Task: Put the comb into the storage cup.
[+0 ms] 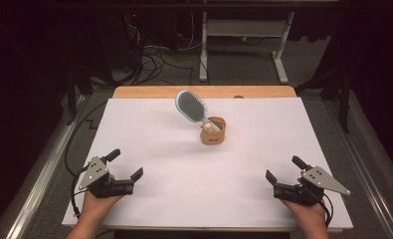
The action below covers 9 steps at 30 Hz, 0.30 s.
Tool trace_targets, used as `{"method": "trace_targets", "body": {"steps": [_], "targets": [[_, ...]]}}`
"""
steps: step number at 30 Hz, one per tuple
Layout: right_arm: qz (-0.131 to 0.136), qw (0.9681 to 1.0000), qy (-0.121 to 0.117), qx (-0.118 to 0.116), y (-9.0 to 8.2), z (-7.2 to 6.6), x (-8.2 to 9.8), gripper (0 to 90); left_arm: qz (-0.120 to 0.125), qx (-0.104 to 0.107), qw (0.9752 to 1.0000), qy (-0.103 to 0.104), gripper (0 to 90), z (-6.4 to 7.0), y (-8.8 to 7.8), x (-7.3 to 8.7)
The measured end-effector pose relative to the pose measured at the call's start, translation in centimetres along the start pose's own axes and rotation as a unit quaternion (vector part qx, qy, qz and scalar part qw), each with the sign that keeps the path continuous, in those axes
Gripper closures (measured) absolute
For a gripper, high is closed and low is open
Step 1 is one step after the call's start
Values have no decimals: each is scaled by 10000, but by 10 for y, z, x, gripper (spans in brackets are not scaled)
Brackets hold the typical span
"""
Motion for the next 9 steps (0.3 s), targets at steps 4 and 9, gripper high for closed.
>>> {"method": "trace_targets", "body": {"steps": [4, 9], "targets": [[3, 10000, 10, -20, 0, 0, 0, 0, 2, -17, 10000, 4, 0, 0, 0, 0], [-7, 10000, 3, -17, 0, 0, 0, 0, -13, -68, 10000, -4, 0, -1, 1, 2]]}}
Point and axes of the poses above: each handheld gripper's, and its own axes: y roughly forward along the jaws, x roughly out of its underside, z roughly to its right, the point moved 7 cm from there along y, roughly forward along the jaws, and after that the axes turned 1 degree about -y, right-handed, at the moved point
